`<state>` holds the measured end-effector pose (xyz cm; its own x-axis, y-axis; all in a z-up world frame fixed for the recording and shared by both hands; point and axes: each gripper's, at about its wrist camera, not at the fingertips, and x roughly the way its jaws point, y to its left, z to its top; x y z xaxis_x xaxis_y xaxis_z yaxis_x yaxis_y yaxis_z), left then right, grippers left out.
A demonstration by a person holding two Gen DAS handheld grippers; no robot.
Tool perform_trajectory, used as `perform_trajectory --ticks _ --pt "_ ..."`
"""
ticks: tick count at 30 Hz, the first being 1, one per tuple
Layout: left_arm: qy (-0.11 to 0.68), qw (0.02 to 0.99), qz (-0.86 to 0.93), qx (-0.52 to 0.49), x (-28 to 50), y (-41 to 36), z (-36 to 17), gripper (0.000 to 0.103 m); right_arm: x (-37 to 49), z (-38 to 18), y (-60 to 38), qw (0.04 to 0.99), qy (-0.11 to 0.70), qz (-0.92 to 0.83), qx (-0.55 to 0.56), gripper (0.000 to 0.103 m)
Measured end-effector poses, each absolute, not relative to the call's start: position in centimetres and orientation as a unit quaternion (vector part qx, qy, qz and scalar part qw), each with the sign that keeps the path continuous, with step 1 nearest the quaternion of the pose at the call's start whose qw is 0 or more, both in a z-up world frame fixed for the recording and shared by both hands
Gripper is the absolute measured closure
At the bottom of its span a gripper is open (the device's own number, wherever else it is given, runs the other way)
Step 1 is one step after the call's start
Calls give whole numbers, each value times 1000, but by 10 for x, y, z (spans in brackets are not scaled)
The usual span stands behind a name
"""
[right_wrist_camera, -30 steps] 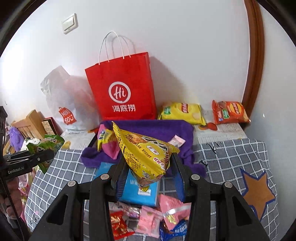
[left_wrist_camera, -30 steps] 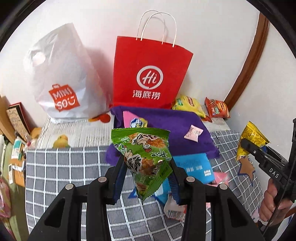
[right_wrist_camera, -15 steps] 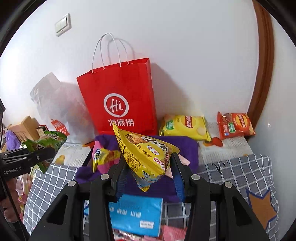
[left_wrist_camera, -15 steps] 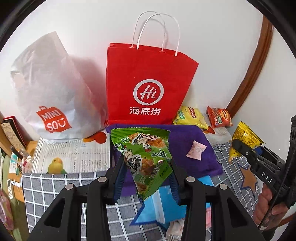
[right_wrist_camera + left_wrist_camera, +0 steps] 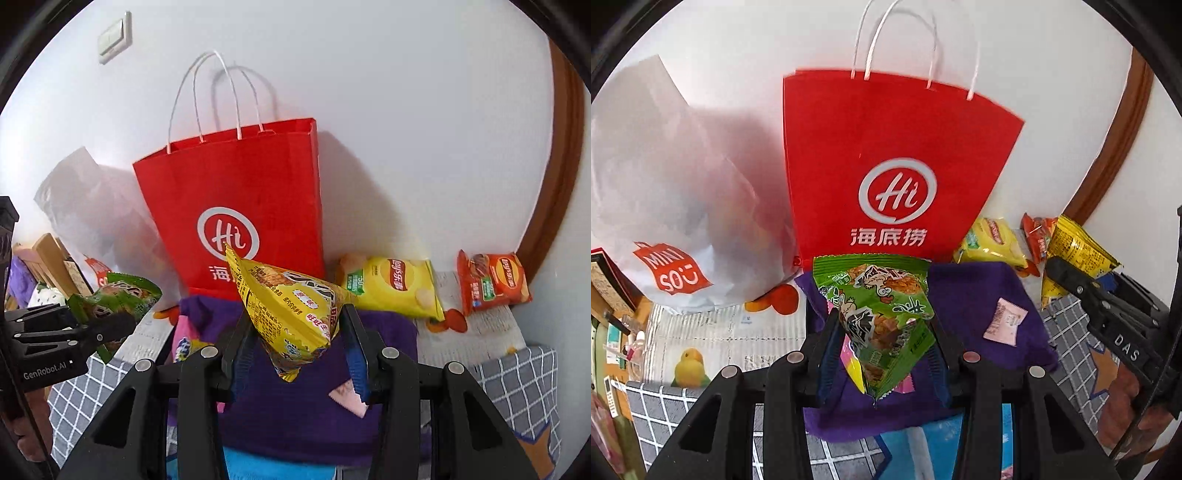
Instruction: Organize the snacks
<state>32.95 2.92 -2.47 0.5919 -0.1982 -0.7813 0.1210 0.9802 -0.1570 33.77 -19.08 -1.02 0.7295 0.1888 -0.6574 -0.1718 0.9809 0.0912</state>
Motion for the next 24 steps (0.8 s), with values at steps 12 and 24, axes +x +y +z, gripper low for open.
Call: perform_trajectory --ticks 12,24 --pt "480 871 -86 -62 349 43 -59 63 367 -49 -197 914 396 86 -13 59" --pt "490 865 -90 -63 354 39 -71 63 376 -63 -215 905 419 74 -11 59"
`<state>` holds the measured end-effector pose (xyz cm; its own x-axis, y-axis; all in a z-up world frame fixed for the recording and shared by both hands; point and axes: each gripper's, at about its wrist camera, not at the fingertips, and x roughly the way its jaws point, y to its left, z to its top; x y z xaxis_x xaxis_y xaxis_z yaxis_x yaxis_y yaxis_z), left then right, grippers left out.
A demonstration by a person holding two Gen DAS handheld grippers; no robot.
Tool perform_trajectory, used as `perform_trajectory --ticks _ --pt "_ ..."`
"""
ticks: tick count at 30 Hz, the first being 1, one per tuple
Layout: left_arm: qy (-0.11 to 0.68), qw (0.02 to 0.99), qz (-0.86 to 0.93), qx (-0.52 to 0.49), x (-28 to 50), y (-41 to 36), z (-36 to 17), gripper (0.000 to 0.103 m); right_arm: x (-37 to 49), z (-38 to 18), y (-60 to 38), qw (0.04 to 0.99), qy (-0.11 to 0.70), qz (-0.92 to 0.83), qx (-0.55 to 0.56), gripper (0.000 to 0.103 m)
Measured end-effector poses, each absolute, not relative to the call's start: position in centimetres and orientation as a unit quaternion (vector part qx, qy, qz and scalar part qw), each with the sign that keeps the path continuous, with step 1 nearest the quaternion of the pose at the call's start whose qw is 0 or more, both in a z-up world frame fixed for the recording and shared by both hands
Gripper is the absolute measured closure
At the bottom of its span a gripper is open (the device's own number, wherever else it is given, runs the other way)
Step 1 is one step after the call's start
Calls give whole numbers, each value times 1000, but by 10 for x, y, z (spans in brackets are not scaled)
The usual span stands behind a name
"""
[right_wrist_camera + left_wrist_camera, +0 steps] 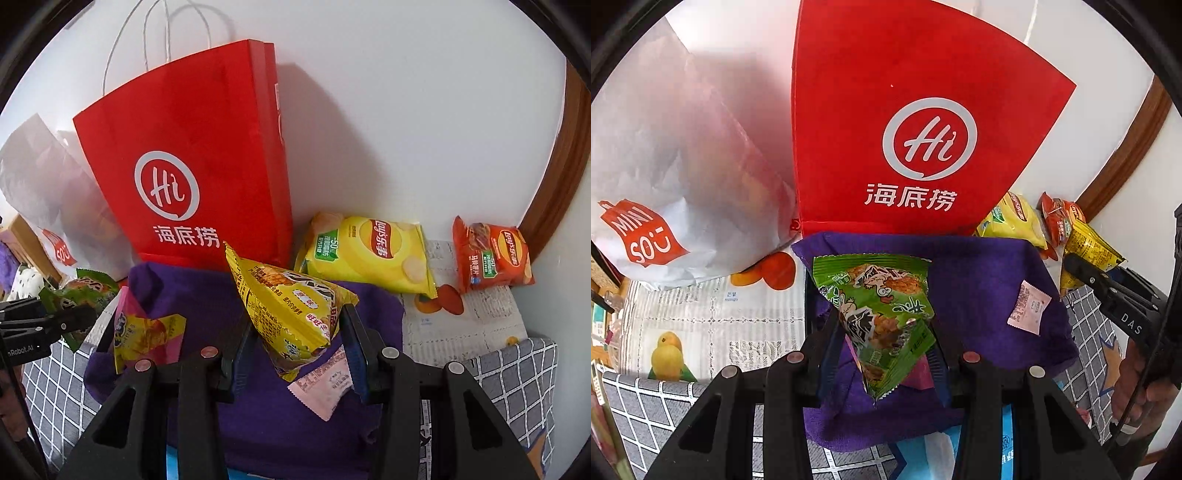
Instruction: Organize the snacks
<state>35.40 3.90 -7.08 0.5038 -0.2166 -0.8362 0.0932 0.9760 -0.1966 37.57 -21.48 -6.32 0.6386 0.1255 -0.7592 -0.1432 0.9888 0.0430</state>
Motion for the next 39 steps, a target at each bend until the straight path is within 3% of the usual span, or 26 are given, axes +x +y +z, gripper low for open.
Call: perform_trajectory --ticks 39 --pt "493 864 -80 -65 356 37 -78 63 381 -84 -199 889 451 77 -32 59"
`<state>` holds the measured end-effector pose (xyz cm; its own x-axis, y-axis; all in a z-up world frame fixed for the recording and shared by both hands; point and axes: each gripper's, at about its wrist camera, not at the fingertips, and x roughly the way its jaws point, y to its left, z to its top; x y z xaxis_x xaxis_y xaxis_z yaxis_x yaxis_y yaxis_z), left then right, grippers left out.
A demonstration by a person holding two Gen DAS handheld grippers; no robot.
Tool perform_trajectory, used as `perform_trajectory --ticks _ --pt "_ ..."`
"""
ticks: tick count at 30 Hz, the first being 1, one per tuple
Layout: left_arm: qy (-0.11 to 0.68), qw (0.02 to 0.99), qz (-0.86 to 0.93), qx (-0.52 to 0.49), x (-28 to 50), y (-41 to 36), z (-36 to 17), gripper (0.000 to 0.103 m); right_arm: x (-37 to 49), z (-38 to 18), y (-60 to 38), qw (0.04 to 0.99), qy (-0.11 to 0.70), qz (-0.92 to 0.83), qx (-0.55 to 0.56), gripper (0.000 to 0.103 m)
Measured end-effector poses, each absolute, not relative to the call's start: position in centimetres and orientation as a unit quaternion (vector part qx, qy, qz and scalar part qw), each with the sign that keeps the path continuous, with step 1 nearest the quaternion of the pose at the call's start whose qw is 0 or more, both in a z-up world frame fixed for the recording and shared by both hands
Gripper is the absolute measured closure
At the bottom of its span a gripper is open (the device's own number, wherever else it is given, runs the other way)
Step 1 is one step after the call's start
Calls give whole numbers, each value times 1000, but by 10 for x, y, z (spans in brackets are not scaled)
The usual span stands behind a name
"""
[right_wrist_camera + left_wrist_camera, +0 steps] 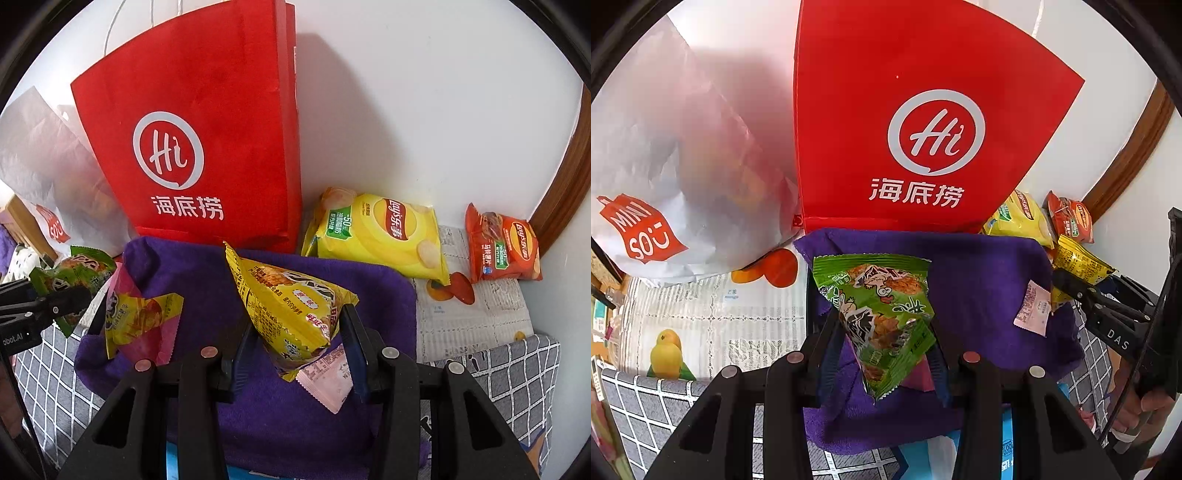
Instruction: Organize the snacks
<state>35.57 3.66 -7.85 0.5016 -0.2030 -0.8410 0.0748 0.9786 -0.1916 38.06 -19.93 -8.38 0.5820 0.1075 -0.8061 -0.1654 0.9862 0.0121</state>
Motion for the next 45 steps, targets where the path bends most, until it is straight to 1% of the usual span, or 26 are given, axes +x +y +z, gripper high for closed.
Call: perform_trajectory --ticks 18,35,38,40,45 --pt "505 855 -99 -61 358 27 -88 63 390 -117 -194 851 517 66 -68 59" --pt "513 850 -111 -54 360 17 -93 63 400 -134 -198 835 544 52 -70 58" --pt "511 850 -119 -59 359 17 -92 63 400 -134 -196 835 543 52 -74 56" --pt "508 851 -123 -57 359 15 -92 63 401 -135 -195 833 544 54 -78 47" --pt "510 850 -123 -50 359 13 -95 63 400 -129 -196 837 540 52 -69 45"
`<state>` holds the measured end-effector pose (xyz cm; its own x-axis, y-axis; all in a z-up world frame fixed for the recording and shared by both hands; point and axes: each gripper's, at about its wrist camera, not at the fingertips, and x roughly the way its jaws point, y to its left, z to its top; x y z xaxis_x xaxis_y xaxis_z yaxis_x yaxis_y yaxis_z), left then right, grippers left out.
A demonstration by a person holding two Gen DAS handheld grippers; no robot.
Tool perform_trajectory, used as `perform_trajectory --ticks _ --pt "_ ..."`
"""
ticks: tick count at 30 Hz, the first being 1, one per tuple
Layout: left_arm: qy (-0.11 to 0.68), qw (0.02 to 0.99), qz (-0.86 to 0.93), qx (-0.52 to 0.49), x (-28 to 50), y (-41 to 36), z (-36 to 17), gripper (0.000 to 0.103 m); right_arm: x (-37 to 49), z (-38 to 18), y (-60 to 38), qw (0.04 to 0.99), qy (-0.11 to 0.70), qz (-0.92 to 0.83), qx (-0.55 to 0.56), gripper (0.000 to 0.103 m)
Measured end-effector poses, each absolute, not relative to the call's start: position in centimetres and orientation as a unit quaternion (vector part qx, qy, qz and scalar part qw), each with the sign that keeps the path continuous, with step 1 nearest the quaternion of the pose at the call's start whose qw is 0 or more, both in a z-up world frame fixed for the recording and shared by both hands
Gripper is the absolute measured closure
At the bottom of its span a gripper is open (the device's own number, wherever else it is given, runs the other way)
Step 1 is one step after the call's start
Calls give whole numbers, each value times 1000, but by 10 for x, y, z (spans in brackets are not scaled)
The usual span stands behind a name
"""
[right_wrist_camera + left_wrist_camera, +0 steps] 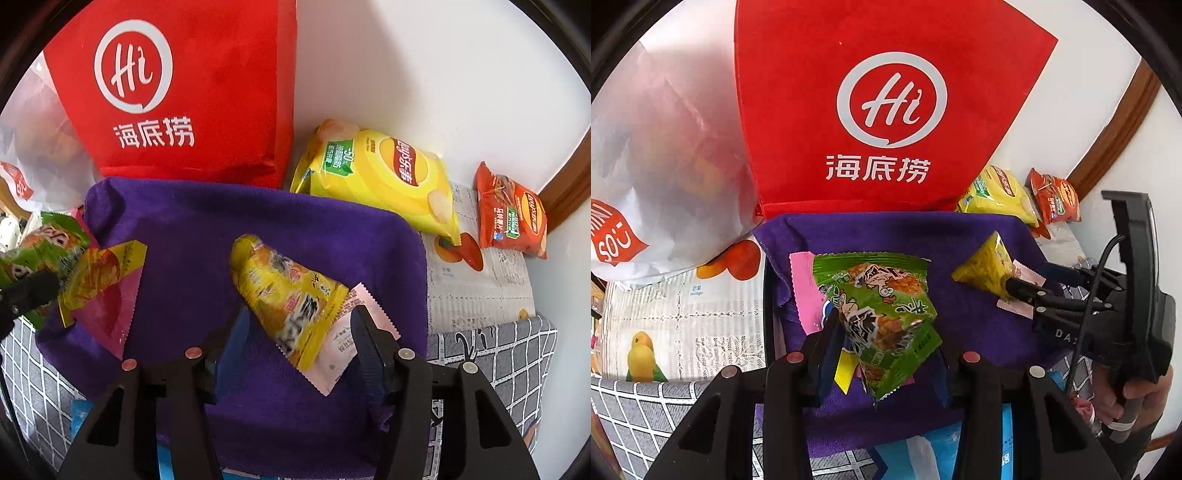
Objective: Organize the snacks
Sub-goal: 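Open the right tool over the towel while the left tool releases the green bag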
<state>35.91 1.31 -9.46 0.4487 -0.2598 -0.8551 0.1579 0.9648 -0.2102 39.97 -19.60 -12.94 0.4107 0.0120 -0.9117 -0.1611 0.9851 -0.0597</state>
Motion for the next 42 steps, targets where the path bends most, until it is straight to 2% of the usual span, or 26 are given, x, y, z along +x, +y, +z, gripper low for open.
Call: perform_trajectory --ticks 15,17,19,26,28,30,42 --pt "531 839 -111 -39 364 10 -105 63 393 -107 -197 853 516 60 -40 45" --pt "533 838 -111 -41 365 11 -106 61 393 -105 -196 854 515 59 -39 44" --pt "537 836 -107 -40 365 12 -106 51 392 -105 -196 854 516 59 -39 45" --pt "532 839 -110 -46 364 14 -101 38 392 -104 -194 854 515 57 -42 44" --pt "525 841 -120 -50 363 14 -96 30 391 -102 -194 855 514 57 -41 44" --pt "515 846 -127 -52 361 14 -91 26 390 -100 -194 856 512 58 -41 44" --pt "507 849 -131 -66 360 18 -82 26 384 -88 -193 872 485 56 -35 44"
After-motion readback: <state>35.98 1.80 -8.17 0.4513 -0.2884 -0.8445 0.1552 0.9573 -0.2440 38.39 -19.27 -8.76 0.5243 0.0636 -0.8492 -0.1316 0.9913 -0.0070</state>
